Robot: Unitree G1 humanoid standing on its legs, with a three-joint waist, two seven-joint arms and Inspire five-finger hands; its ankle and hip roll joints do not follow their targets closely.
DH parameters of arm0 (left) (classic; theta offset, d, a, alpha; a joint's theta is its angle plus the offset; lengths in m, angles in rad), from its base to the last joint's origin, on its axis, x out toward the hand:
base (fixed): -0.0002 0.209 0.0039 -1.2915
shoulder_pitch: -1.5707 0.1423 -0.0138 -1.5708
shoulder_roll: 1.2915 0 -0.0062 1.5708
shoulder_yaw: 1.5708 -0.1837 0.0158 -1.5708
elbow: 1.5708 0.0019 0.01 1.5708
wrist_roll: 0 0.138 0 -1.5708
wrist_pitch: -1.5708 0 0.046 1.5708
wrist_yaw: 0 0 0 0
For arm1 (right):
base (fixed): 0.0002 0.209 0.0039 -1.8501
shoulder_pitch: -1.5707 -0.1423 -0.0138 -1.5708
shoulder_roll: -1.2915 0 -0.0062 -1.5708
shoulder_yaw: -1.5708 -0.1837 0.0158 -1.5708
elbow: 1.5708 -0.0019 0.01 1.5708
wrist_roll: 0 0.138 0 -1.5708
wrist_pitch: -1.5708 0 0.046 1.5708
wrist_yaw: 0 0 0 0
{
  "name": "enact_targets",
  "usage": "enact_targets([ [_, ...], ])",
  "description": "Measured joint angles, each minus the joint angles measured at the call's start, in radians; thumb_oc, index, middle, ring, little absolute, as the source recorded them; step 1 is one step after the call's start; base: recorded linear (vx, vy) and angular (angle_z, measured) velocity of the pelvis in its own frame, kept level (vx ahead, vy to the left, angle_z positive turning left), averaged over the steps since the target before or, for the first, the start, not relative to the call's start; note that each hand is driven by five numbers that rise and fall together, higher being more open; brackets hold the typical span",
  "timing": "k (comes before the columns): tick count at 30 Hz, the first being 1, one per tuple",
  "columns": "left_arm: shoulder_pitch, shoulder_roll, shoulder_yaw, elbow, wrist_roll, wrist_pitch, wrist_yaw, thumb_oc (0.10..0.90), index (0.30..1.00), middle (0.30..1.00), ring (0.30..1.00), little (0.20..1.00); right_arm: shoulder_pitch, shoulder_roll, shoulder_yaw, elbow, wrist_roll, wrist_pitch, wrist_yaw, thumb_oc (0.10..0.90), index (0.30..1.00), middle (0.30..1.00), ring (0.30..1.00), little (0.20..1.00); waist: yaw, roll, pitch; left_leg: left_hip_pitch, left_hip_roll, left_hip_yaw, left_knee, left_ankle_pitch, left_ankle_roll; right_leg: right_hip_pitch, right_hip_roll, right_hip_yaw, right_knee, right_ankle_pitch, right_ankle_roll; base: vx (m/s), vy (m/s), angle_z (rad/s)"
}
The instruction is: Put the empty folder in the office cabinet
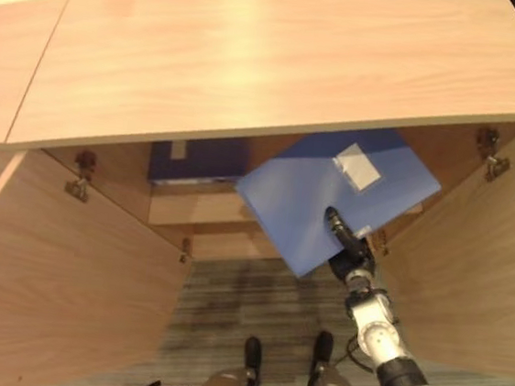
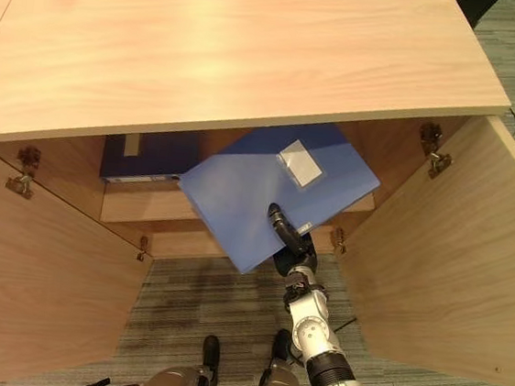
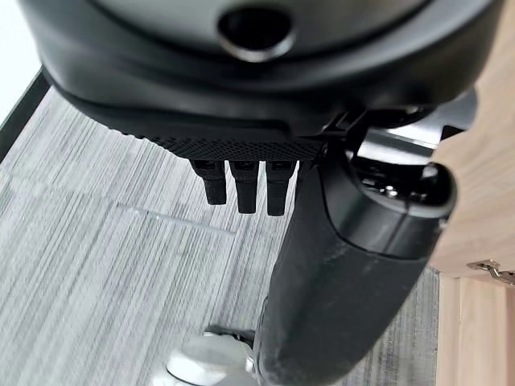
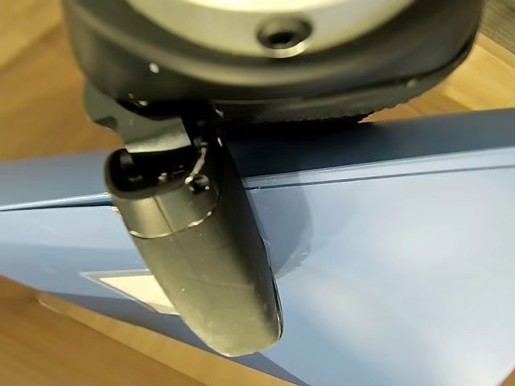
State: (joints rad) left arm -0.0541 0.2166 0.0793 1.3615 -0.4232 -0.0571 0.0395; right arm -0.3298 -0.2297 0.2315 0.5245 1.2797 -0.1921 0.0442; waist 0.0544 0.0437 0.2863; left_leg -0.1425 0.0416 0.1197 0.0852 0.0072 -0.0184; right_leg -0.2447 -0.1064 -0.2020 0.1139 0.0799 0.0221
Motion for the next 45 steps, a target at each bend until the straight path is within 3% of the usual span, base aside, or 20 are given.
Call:
enact_targets([
  [3,0.002,-0.004,0.001,0.006,-0.004,-0.003,0.0,0.8,0.9,0.9,0.9,0.9,0.0,-0.014,-0.013,0.0,0.0,-0.011,-0.001,0.4,0.3,0.3,0.3,0.3,0.006,-0.003,0.0,-0.018,0.032,-0.02,0.059,-0.015,-0.03,0.008,0.029,-0.017,0.014,-0.035,-0.025,0.09,-0.203,0.14],
  [6,-0.011,0.003,0.002,0.04,-0.004,-0.005,0.002,0.8,0.9,0.9,0.9,0.9,0.004,-0.011,-0.022,0.001,0.021,-0.025,-0.001,0.4,0.3,0.3,0.3,0.3,0.01,-0.017,0.001,-0.123,0.048,-0.077,0.285,-0.026,-0.045,0.012,0.037,-0.028,0.05,-0.078,-0.059,0.22,-0.117,0.18],
  [7,-0.035,0.006,0.004,0.069,-0.002,0.005,0.014,0.8,0.9,0.9,0.9,0.9,0.007,-0.013,-0.02,0.0,0.028,-0.033,-0.002,0.4,0.3,0.3,0.3,0.3,0.006,-0.024,0.002,-0.179,0.053,-0.103,0.363,-0.016,-0.069,0.02,0.035,-0.034,0.049,-0.087,-0.07,0.22,0.012,0.19],
  [8,-0.043,0.006,0.005,0.083,0.0,0.015,0.029,0.8,0.9,0.9,0.9,0.9,0.009,-0.011,-0.014,-0.007,0.031,-0.033,-0.005,0.4,0.3,0.3,0.3,0.3,0.008,-0.037,-0.001,-0.188,0.05,-0.101,0.336,-0.032,-0.078,0.018,0.032,-0.039,0.045,-0.089,-0.074,0.22,0.09,0.12],
  [9,-0.046,0.005,0.005,0.083,0.005,0.027,0.041,0.8,0.9,0.9,0.9,0.9,0.012,-0.013,-0.009,-0.018,0.038,-0.035,-0.005,0.4,0.3,0.3,0.3,0.3,0.008,-0.045,-0.001,-0.176,0.042,-0.097,0.197,-0.03,-0.079,0.008,0.037,-0.039,0.049,-0.09,-0.082,0.16,0.118,-0.05],
  [11,-0.058,0.007,0.005,0.083,0.005,0.028,0.048,0.8,0.9,0.9,0.9,0.9,0.019,-0.015,-0.015,-0.018,0.041,-0.047,-0.023,0.4,0.3,0.3,0.3,0.3,0.017,-0.047,0.0,-0.187,0.04,-0.094,0.085,-0.021,-0.087,0.0,0.048,-0.038,0.044,-0.089,-0.086,0.11,0.109,-0.03],
  [13,-0.061,0.007,0.008,0.084,0.006,0.029,0.065,0.8,0.9,0.9,0.9,0.9,0.021,-0.014,-0.019,-0.013,0.042,-0.047,-0.035,0.4,0.3,0.3,0.3,0.3,0.037,-0.046,0.0,-0.199,0.056,-0.094,0.033,-0.003,-0.069,-0.019,0.066,-0.031,0.061,-0.091,-0.087,0.0,0.108,-0.29],
  [14,-0.054,0.007,0.008,0.082,0.007,0.029,0.073,0.8,0.9,0.9,0.9,0.9,0.029,0.005,-0.006,-0.016,0.041,-0.052,-0.035,0.4,0.3,0.3,0.3,0.3,0.037,-0.044,-0.001,-0.203,0.057,-0.091,0.034,-0.003,-0.065,-0.042,0.073,-0.025,0.081,-0.098,-0.084,-0.08,0.191,-0.51],
  [16,-0.055,0.007,0.012,0.083,0.01,0.035,0.089,0.8,0.9,0.9,0.9,0.9,0.038,0.016,-0.008,-0.023,0.043,-0.067,-0.035,0.4,0.3,0.3,0.3,0.3,0.041,-0.044,-0.002,-0.234,0.058,-0.088,0.047,0.055,-0.052,-0.099,0.076,0.0,0.149,-0.127,-0.07,-0.04,0.124,-0.41],
  [18,-0.088,0.012,0.011,0.082,0.036,0.034,0.112,0.8,0.9,0.9,0.9,0.9,0.045,0.022,0.007,-0.031,0.06,-0.077,-0.041,0.4,0.3,0.3,0.3,0.3,0.036,-0.058,0.001,-0.31,0.038,-0.063,0.073,0.076,-0.035,-0.208,0.043,0.034,0.24,-0.159,-0.048,0.0,0.091,-0.14],
  [21,-0.127,0.024,0.002,0.068,0.037,0.02,0.135,0.8,0.9,0.9,0.9,0.9,0.036,0.024,0.028,-0.032,0.069,-0.077,-0.076,0.4,0.3,0.3,0.3,0.3,0.035,-0.056,0.027,-0.379,0.004,-0.045,0.095,0.097,-0.009,-0.292,0.004,0.049,0.297,-0.166,-0.027,-0.05,0.079,0.04],
  [24,-0.166,0.053,-0.001,0.043,0.037,0.012,0.155,0.8,0.9,0.9,0.9,0.9,-0.018,0.034,0.03,-0.032,0.089,-0.085,-0.101,0.4,0.3,0.3,0.3,0.3,0.043,-0.056,0.109,-0.406,-0.011,-0.044,0.144,0.079,0.008,-0.311,-0.017,0.05,0.334,-0.185,-0.015,-0.04,0.03,0.12],
  [27,-0.184,0.076,-0.018,0.041,0.037,0.013,0.165,0.8,0.9,0.9,0.9,0.9,-0.066,0.037,0.031,-0.038,0.1,-0.107,-0.121,0.4,0.3,0.3,0.3,0.3,0.064,-0.067,0.134,-0.451,-0.017,-0.047,0.21,0.049,0.015,-0.347,-0.032,0.05,0.393,-0.216,-0.018,-0.04,0.031,0.08],
  [31,-0.214,0.089,-0.047,0.043,0.037,0.014,0.18,0.8,0.9,0.9,0.9,0.9,-0.27,0.027,-0.019,-0.021,0.123,-0.171,-0.178,0.4,0.3,0.3,0.3,0.3,0.074,-0.067,0.177,-0.586,-0.025,-0.061,0.401,-0.022,0.019,-0.465,-0.059,0.05,0.567,-0.287,-0.027,-0.02,0.0,0.14],
  [33,-0.241,0.091,-0.062,0.056,0.037,0.017,0.195,0.8,0.9,0.9,0.9,0.9,-0.429,0.014,-0.073,0.061,0.147,-0.214,-0.222,0.4,0.3,0.3,0.3,0.3,0.091,-0.065,0.178,-0.675,-0.025,-0.068,0.522,-0.074,0.02,-0.544,-0.073,0.055,0.678,-0.338,-0.036,0.0,-0.018,0.13],
  [36,-0.254,0.091,-0.07,0.048,0.037,0.017,0.195,0.8,0.9,0.9,0.9,0.9,-0.544,0.003,-0.156,0.075,0.168,-0.271,-0.24,0.4,0.3,0.3,0.3,0.3,0.116,-0.067,0.191,-0.751,-0.023,-0.074,0.628,-0.11,0.021,-0.616,-0.082,0.059,0.78,-0.38,-0.054,0.02,-0.026,0.08],
  [40,-0.25,0.091,-0.082,0.041,0.037,0.02,0.196,0.8,0.9,0.9,0.9,0.9,-0.591,-0.006,-0.182,0.076,0.215,-0.319,-0.253,0.4,0.3,0.3,0.3,0.3,0.121,-0.067,0.192,-0.833,-0.025,-0.079,0.723,-0.144,0.019,-0.694,-0.096,0.065,0.879,-0.413,-0.067,0.03,-0.021,0.04],
  [45,-0.237,0.095,-0.089,0.022,0.036,0.015,0.196,0.8,0.9,0.9,0.9,0.9,-0.591,-0.015,-0.201,0.129,0.247,-0.331,-0.284,0.4,0.3,0.3,0.3,0.3,0.124,-0.067,0.192,-0.869,-0.025,-0.082,0.753,-0.148,0.018,-0.729,-0.099,0.065,0.913,-0.42,-0.069,0.01,-0.008,0.01],
])
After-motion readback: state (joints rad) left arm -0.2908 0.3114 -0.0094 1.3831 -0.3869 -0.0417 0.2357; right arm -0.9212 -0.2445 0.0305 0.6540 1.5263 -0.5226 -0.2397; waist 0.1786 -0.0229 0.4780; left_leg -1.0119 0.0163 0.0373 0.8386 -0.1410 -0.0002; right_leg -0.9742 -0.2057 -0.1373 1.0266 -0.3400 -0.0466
